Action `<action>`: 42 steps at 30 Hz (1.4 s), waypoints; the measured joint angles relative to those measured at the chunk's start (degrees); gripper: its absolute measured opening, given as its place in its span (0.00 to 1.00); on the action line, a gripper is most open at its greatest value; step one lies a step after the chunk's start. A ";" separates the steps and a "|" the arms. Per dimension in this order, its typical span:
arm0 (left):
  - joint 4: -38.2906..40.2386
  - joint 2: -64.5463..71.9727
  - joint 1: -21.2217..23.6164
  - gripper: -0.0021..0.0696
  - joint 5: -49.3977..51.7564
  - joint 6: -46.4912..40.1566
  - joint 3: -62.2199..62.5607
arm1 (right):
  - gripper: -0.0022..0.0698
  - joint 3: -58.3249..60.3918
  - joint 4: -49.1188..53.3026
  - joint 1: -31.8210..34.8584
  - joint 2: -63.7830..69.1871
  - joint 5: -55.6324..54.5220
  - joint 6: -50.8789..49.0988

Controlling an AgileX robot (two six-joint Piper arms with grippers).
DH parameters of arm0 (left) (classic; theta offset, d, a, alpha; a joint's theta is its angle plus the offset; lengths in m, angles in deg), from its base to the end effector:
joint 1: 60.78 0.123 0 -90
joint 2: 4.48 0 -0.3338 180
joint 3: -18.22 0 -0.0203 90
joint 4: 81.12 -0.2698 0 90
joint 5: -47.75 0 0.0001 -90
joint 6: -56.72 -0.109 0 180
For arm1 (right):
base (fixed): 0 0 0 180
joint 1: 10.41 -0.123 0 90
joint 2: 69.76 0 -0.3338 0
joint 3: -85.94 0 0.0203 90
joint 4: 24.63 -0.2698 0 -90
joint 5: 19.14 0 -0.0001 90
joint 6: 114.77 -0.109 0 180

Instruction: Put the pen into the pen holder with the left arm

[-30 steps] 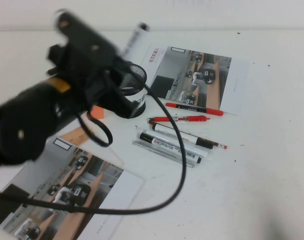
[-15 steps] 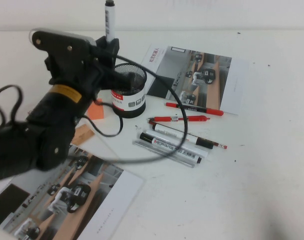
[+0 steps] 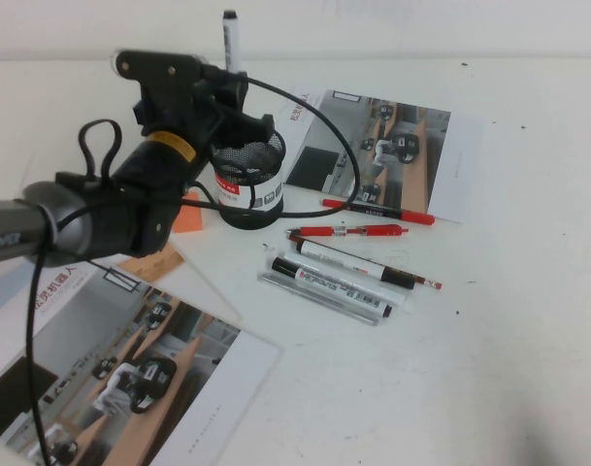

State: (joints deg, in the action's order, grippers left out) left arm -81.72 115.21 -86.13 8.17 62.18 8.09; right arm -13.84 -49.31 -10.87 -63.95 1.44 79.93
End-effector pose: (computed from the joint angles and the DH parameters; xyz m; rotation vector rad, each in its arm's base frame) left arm 0.4466 -0.2124 0.2552 0.2862 1.5646 -0.4197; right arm 0.0397 0.0164 0.1680 0.0259 1.8342 0.2457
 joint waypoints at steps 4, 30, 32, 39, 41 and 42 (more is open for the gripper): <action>-0.21 1.65 0.00 0.18 1.73 0.23 0.61 | 0.00 0.00 0.00 0.00 0.00 0.00 0.00; 0.59 -6.34 0.00 0.38 18.38 -3.50 -1.82 | 0.00 0.00 0.00 0.00 0.00 0.00 0.00; -0.02 -12.05 0.00 0.20 21.58 -3.89 -3.93 | 0.00 0.00 0.00 0.00 0.00 0.00 0.00; -2.38 -33.27 0.00 0.04 23.67 -4.11 -18.88 | 0.00 0.00 0.00 0.00 0.00 0.00 0.00; -2.38 -39.95 0.00 0.03 23.67 -4.11 -24.71 | 0.00 0.00 0.00 0.00 0.00 0.00 0.00; -2.38 -43.20 0.00 0.03 23.67 -4.11 -27.47 | 0.00 0.00 0.00 0.00 0.00 0.00 0.00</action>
State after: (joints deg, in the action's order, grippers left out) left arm -84.09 72.01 -86.13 31.84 58.07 -19.38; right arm -13.84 -49.31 -10.87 -63.95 1.44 79.93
